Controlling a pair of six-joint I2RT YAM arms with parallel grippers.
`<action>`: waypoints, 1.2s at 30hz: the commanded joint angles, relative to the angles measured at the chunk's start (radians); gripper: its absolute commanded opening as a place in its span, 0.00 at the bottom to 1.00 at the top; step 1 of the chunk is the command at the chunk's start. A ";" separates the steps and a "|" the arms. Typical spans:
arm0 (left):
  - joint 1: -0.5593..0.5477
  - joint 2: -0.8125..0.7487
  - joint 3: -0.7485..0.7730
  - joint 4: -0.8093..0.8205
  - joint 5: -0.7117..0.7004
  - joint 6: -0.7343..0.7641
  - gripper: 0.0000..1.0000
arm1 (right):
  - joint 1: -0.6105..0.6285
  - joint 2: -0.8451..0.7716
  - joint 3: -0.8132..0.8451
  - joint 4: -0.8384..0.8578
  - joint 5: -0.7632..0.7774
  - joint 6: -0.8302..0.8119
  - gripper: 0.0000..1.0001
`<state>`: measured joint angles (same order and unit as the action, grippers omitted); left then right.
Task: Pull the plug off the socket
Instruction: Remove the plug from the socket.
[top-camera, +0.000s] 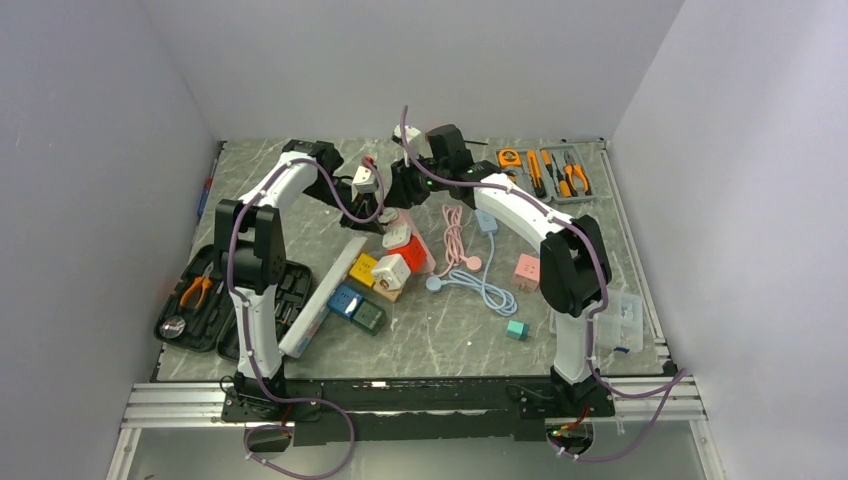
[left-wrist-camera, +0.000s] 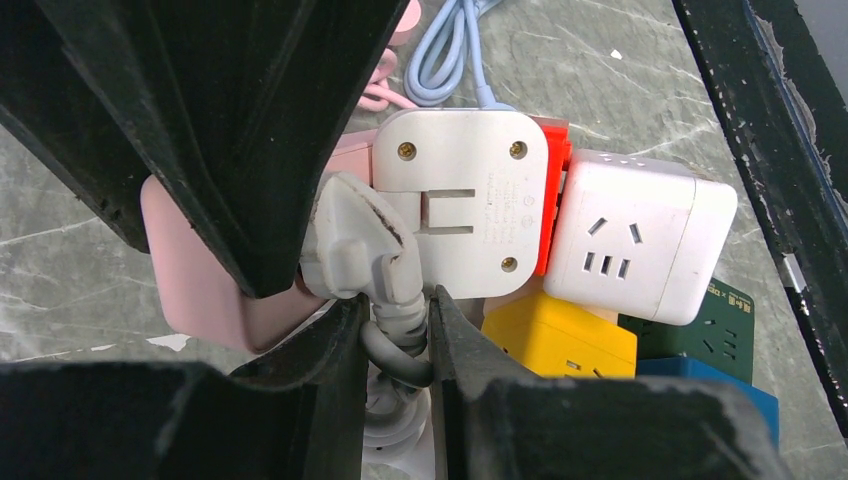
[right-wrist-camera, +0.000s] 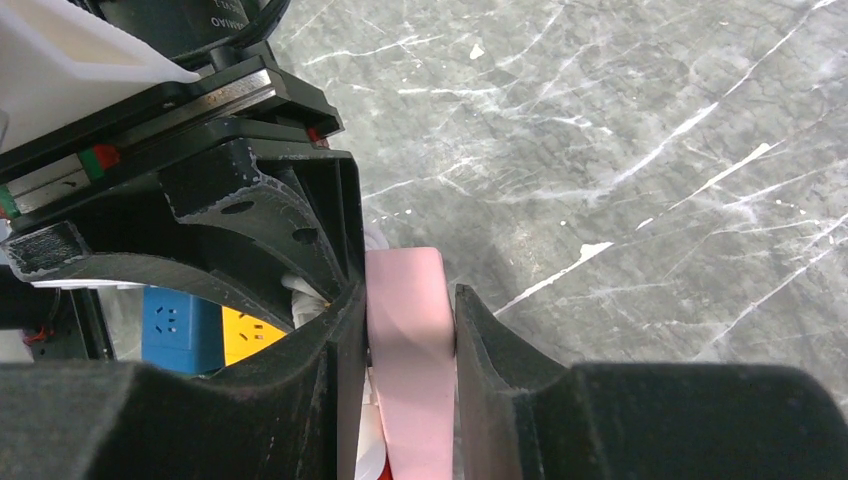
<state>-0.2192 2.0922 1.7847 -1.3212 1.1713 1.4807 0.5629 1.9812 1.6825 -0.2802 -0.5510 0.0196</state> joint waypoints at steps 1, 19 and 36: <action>-0.031 -0.131 -0.004 -0.251 0.142 0.029 0.00 | -0.091 -0.018 -0.025 0.146 0.373 -0.084 0.00; -0.029 -0.149 -0.005 -0.253 0.113 0.029 0.00 | -0.154 -0.035 -0.038 0.148 0.414 -0.065 0.00; 0.052 -0.139 -0.142 0.560 -0.221 -0.679 0.00 | -0.175 -0.136 -0.127 0.233 0.142 0.045 0.00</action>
<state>-0.1799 2.0068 1.7203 -1.2324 1.1164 1.1748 0.3943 1.9545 1.5597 -0.1295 -0.3283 0.0006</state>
